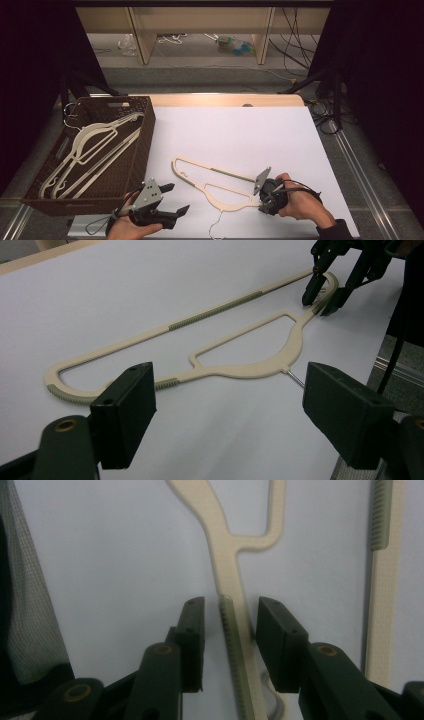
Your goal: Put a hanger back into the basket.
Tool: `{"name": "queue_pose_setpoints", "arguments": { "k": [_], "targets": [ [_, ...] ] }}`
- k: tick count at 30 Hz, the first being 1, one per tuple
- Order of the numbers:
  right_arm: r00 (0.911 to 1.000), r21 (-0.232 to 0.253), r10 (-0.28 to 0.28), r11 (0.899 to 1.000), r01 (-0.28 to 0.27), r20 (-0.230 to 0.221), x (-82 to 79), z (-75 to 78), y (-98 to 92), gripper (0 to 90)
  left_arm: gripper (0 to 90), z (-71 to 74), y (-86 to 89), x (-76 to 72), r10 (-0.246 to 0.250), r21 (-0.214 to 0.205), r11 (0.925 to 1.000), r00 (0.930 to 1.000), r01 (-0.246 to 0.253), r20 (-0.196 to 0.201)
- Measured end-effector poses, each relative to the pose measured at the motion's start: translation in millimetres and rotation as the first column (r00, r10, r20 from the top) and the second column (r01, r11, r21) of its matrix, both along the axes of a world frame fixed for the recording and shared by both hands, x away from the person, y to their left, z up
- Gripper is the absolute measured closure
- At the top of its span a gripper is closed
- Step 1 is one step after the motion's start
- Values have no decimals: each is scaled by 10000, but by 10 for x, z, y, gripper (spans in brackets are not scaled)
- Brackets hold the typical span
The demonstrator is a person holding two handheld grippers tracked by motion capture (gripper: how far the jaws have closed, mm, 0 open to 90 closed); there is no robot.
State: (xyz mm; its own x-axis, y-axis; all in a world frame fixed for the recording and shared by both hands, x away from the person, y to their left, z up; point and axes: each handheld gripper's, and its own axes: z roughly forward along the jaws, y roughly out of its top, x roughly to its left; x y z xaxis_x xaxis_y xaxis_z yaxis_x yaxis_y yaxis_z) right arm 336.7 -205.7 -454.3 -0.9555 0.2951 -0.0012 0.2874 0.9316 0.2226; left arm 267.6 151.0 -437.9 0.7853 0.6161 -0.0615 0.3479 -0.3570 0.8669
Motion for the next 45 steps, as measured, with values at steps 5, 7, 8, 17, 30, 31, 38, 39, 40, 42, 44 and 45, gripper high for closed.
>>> {"name": "queue_pose_setpoints", "arguments": {
  "k": [5,7,8,17,30,31,38,39,40,42,44,45],
  "targets": [
    [9992,-565,230,9981,-248,-325,72,16,31,683,219,-8,-6,10,-143,202,9997,9998,140,165],
    [9981,-866,567,9945,-585,-229,99,10,70,689,220,-14,-9,11,-184,167,9997,9998,182,102],
    [9973,-961,659,9930,-687,-317,112,9,86,694,220,-21,-18,-1,-24,43,10000,10000,24,-46],
    [9905,-1461,1332,9798,-1369,-349,138,14,145,775,222,-34,-19,6,-54,148,9999,10000,55,-77],
    [9787,-1380,2030,9689,-2055,-317,106,68,140,795,239,-183,-199,122,-537,1395,9891,9975,470,449],
    [9767,-1330,2128,9677,-2144,-258,110,80,136,795,240,-195,-211,145,-761,1687,9834,9958,665,512],
    [9799,-1167,1954,9731,-1988,-396,101,145,121,795,251,-426,-459,285,-1253,2832,9536,9900,1021,651],
    [9785,-1200,2030,9712,-2060,-365,103,155,122,795,253,-437,-481,293,-1417,3119,9431,9878,1151,641],
    [9801,-1214,1950,9727,-1980,-362,92,164,123,795,253,-452,-507,294,-1448,3131,9427,9868,1152,729],
    [9823,-1003,1831,9774,-1862,-395,83,188,127,795,254,-466,-544,298,-1488,3055,9448,9858,1185,778],
    [9824,-959,1805,9782,-1843,-479,82,220,120,795,255,-471,-574,304,-1612,3208,9386,9834,1268,829],
    [9828,-1016,1804,9778,-1834,-380,83,233,121,795,256,-481,-592,304,-1634,3220,9381,9828,1279,858]
  ]
}}
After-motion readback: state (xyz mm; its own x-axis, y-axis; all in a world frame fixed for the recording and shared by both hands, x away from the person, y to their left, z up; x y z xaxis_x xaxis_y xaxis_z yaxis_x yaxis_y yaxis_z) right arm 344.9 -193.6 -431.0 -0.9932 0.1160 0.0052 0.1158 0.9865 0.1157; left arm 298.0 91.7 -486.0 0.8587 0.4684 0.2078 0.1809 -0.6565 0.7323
